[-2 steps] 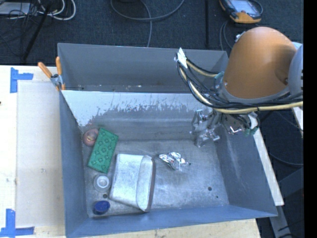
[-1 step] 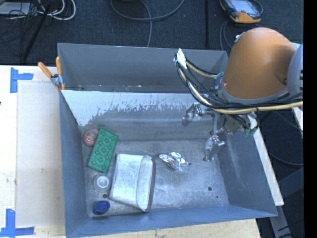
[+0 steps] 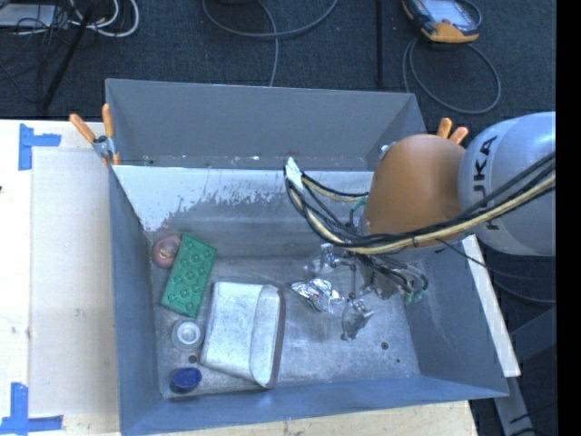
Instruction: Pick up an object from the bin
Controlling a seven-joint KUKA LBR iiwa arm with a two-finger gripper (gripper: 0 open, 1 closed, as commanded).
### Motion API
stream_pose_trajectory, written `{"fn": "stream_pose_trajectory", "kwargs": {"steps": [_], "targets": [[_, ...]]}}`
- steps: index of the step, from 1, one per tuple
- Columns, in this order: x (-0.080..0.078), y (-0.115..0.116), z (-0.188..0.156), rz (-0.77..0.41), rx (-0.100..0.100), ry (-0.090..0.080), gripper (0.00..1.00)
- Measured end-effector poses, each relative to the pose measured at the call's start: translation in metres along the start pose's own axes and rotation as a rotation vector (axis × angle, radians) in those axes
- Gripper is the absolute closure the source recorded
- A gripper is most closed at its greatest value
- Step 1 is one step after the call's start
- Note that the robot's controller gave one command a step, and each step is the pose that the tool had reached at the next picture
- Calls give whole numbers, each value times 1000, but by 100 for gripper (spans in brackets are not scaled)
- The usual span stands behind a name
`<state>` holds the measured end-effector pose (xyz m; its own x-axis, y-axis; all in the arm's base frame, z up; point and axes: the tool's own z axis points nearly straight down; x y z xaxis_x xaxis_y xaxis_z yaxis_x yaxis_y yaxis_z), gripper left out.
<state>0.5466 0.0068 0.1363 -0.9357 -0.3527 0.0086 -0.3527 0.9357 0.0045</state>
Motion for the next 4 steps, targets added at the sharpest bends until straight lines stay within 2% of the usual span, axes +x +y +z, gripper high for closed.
{"fn": "stream_pose_trajectory", "kwargs": {"steps": [1,2,3,4], "targets": [[-45,-9,66,-123,5,-11,0],[-46,-11,62,-120,7,-12,100],[-46,-9,63,-121,6,-15,0],[-46,-10,62,-119,7,-16,100]]}}
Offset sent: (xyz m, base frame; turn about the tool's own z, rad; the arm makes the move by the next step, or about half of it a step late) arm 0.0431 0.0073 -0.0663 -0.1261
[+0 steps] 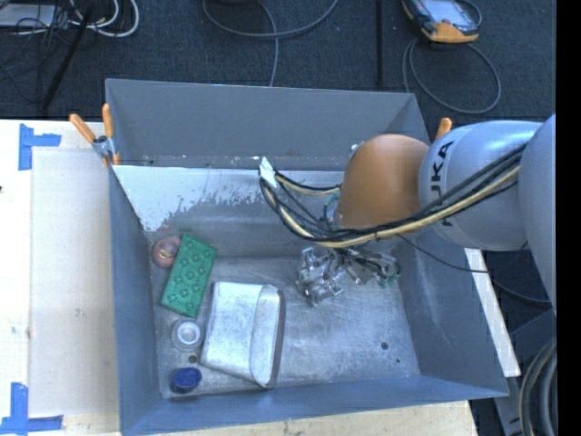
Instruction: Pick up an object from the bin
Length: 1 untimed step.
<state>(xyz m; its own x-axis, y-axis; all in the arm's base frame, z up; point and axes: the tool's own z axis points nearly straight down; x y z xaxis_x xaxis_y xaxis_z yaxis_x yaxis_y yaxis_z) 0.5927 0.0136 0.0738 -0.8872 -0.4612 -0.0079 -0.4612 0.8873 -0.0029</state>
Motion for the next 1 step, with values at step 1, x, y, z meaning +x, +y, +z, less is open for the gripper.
{"fn": "stream_pose_trajectory", "kwargs": {"steps": [1], "targets": [[-34,-7,-62,-41,1,-1,100]]}}
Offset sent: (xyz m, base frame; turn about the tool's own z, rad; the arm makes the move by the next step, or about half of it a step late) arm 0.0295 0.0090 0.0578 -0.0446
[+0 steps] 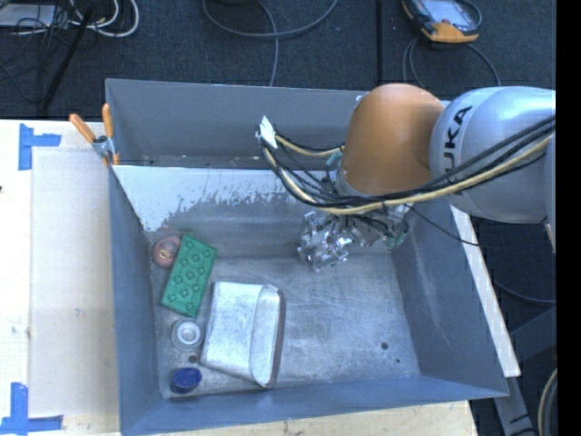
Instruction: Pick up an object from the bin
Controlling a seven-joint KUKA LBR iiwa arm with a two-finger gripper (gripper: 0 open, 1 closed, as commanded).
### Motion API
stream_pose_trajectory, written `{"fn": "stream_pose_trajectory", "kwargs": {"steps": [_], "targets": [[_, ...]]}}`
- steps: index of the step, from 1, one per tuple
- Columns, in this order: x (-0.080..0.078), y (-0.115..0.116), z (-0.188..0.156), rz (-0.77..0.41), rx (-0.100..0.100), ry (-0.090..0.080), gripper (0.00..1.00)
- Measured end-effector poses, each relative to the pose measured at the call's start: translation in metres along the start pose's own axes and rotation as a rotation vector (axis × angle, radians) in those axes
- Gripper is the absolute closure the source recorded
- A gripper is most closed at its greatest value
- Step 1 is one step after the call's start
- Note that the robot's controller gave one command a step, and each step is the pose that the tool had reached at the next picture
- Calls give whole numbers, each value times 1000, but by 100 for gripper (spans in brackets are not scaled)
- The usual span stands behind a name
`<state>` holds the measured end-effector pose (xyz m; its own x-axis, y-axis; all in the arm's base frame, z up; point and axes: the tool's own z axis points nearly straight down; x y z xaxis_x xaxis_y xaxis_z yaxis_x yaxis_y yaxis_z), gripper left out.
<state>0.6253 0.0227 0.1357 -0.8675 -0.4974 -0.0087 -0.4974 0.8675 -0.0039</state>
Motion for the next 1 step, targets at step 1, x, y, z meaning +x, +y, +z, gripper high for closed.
{"fn": "stream_pose_trajectory", "kwargs": {"steps": [1], "targets": [[8,-7,-166,21,1,-1,100]]}}
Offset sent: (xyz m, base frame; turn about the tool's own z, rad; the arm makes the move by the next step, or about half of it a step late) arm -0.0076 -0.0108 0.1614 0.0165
